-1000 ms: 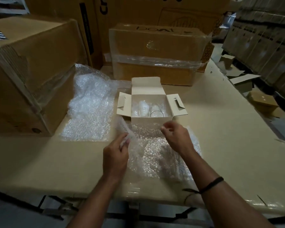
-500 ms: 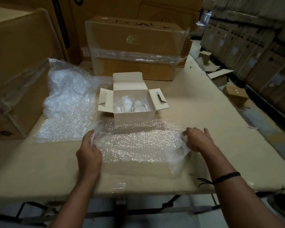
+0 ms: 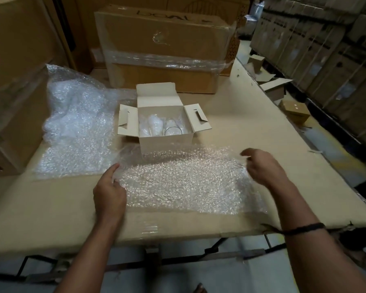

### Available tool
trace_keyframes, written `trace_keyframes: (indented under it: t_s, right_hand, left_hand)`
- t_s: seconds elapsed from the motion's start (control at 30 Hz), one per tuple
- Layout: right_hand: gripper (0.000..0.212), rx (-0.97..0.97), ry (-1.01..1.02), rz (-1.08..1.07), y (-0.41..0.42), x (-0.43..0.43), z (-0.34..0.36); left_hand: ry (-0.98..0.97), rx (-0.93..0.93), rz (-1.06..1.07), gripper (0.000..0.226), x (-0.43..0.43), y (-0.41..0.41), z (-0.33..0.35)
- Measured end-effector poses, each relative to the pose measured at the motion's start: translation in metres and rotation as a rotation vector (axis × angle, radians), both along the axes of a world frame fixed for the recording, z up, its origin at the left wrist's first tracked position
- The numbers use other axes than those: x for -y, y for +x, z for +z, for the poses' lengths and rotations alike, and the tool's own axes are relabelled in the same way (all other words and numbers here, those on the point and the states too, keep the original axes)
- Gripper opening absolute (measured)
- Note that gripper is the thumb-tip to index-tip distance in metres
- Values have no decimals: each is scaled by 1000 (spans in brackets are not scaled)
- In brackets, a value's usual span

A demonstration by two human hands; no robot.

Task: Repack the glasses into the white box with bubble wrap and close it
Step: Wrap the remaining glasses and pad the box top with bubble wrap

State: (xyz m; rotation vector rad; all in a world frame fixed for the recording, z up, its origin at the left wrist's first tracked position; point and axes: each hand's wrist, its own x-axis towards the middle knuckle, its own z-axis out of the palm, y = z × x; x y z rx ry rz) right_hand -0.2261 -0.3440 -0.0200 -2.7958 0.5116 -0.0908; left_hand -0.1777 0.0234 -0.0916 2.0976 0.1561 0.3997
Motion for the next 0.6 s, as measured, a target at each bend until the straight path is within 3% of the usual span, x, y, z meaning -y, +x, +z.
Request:
trace_keyframes:
  t_s: [0.07,0.2,0.3,0.37,0.47,0.53,0.6]
  right_hand:
    - [44,-35,97,121,-2,-37,-16]
    - [74,-266,-79,168,-7,-77,-57]
    - [75,-293,-95,103,-6,-74,-66]
    - [64,-133,-43,83,1,-81,-59]
    - [46,181,293,-14,16,-104,-30]
    - [48,201,543,-10,30,-123,-9]
    - [65,140,709,80,41,-143,7]
  left_hand:
    - [0,6,-11,51,0,-1,0]
    - [6,16,-50,51,-1,-2,1]
    - [73,84,-101,57,1,-8,3]
    - [149,161,-159,61,8,-15,6]
    - [251,279,-311,70,24,-28,8]
    - [321,303,-445,71,35,-36,4]
    - [369,277,-564,70,42,-41,-1]
